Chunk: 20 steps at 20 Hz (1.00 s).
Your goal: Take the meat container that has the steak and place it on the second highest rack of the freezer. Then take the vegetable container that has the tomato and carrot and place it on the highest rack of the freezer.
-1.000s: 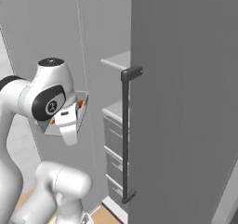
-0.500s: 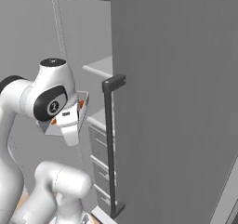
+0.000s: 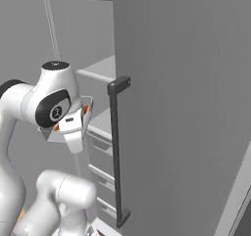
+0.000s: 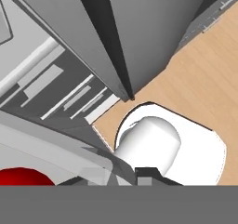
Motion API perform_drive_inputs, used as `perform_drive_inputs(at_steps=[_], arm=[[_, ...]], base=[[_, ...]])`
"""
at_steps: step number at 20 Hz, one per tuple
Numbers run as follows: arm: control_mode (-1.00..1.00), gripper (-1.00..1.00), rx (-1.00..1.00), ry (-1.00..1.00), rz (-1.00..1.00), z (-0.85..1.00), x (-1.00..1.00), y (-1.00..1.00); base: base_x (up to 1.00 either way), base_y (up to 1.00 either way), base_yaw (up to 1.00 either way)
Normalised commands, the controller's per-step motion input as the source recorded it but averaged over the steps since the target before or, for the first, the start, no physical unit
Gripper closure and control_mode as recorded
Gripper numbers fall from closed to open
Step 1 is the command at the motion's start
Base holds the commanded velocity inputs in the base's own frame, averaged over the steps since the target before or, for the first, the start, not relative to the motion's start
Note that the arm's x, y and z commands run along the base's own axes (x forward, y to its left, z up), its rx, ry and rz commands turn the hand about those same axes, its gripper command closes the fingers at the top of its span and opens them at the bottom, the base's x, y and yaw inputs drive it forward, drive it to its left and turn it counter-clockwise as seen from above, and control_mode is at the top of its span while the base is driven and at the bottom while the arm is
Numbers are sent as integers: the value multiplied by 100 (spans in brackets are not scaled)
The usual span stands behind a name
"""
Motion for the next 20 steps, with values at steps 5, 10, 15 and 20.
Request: perform_drive_inputs(at_steps=[5, 10, 15, 20], arm=[[100, 100, 0, 0, 0, 0, 0, 0], [100, 100, 0, 0, 0, 0, 0, 0], [100, 100, 0, 0, 0, 0, 0, 0], [-100, 100, 0, -8, -8, 24, 0, 13]], base=[[17, 80, -24], [25, 70, -15], [19, 47, -4], [0, 6, -1]])
